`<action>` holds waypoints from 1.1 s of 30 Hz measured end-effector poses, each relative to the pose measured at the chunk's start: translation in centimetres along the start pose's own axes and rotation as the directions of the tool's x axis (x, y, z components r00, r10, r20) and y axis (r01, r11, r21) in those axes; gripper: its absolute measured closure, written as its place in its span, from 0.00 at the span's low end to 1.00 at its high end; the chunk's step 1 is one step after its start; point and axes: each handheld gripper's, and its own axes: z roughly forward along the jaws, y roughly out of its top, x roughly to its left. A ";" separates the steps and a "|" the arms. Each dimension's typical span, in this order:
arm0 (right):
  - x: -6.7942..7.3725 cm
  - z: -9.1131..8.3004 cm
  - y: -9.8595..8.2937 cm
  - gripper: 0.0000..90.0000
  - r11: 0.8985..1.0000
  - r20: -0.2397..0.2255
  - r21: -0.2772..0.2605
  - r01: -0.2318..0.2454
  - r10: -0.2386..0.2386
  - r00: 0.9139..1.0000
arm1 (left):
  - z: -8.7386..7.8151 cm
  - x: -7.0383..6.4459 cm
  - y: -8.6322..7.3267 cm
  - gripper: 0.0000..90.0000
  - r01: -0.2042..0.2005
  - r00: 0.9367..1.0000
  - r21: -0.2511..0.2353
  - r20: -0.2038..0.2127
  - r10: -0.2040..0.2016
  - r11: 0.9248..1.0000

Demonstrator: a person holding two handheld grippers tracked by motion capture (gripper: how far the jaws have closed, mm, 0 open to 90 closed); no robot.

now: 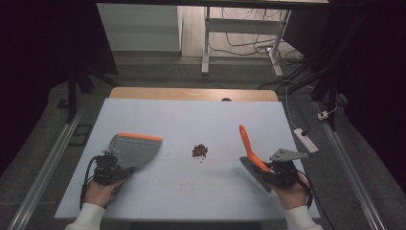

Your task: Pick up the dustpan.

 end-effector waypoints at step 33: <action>0.0 -0.2 0.1 0.78 1.000 0.002 -0.019 -0.006 0.006 1.000 | -0.8 0.5 0.1 0.69 -0.054 0.997 -0.087 0.049 0.059 0.995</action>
